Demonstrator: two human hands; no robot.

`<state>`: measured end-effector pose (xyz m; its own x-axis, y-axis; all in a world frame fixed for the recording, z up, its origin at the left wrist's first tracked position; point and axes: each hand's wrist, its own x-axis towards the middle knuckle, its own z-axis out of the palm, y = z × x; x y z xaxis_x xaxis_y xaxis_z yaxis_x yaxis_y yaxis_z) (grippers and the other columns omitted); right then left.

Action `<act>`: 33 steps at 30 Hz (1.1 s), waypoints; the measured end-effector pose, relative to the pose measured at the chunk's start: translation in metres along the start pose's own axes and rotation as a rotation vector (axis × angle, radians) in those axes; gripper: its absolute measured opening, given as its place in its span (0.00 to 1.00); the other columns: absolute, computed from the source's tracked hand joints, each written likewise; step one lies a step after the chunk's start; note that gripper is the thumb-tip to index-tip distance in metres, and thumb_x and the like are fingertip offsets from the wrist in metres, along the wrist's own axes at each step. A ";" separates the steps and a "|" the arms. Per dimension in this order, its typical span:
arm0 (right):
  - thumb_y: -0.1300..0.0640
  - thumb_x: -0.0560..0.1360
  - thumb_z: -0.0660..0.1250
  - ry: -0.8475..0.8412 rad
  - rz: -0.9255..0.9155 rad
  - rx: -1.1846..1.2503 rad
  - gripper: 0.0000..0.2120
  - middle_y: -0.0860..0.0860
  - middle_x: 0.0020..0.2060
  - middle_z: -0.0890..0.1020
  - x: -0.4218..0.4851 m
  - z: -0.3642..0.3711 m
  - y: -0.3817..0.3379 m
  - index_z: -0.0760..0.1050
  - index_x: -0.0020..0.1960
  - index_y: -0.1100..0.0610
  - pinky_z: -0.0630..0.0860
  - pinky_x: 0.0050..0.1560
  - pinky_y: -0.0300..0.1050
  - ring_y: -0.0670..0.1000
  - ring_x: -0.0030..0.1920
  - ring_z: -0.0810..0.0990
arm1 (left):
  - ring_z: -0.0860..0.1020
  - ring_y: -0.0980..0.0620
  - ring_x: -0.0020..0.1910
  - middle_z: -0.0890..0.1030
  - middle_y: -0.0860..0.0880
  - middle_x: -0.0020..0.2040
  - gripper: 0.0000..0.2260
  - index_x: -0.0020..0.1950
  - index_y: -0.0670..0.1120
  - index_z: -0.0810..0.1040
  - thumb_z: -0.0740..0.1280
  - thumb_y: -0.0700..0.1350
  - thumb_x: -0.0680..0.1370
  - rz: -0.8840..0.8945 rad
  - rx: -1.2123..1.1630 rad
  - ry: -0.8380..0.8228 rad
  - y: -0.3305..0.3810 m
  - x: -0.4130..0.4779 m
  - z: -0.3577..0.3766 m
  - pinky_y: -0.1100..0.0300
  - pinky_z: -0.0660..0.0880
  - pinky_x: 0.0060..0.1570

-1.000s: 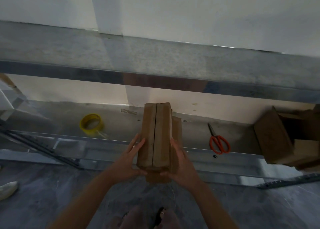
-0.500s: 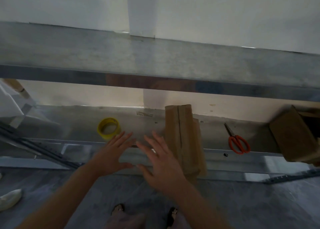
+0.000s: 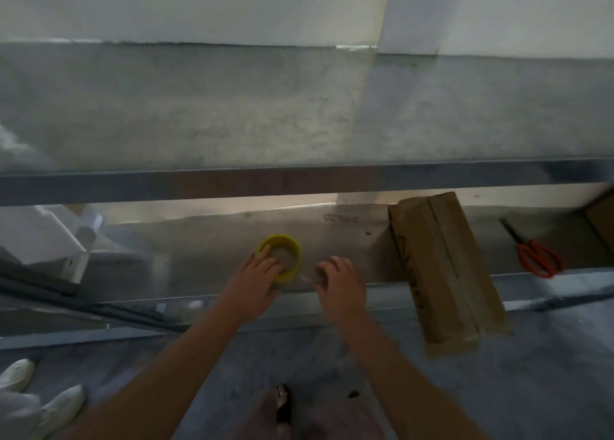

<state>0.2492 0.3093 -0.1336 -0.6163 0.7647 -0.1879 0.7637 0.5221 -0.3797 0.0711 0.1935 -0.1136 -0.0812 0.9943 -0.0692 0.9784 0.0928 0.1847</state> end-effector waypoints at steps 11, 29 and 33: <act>0.54 0.79 0.60 -0.027 -0.044 -0.090 0.06 0.49 0.54 0.78 0.004 -0.005 0.000 0.75 0.53 0.51 0.65 0.56 0.47 0.52 0.61 0.71 | 0.80 0.42 0.42 0.80 0.44 0.40 0.13 0.44 0.43 0.80 0.77 0.35 0.62 0.041 -0.120 0.086 -0.004 0.007 -0.001 0.54 0.75 0.52; 0.56 0.77 0.69 -0.159 -0.078 0.483 0.04 0.49 0.41 0.83 -0.111 -0.093 0.036 0.77 0.51 0.52 0.79 0.48 0.46 0.47 0.42 0.81 | 0.70 0.55 0.54 0.75 0.54 0.54 0.23 0.59 0.48 0.77 0.60 0.62 0.73 -0.140 -0.622 0.234 0.114 -0.086 -0.055 0.62 0.66 0.56; 0.58 0.74 0.73 -0.359 -0.057 0.572 0.07 0.48 0.44 0.82 -0.149 -0.115 0.083 0.79 0.51 0.50 0.79 0.49 0.39 0.45 0.45 0.81 | 0.71 0.54 0.52 0.76 0.54 0.53 0.22 0.59 0.48 0.78 0.61 0.61 0.73 -0.191 -0.617 0.284 0.178 -0.095 -0.046 0.62 0.67 0.54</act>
<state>0.4259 0.2823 -0.0332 -0.7536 0.5178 -0.4050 0.5671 0.2005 -0.7989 0.2442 0.1176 -0.0287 -0.3692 0.9252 0.0876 0.6628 0.1960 0.7227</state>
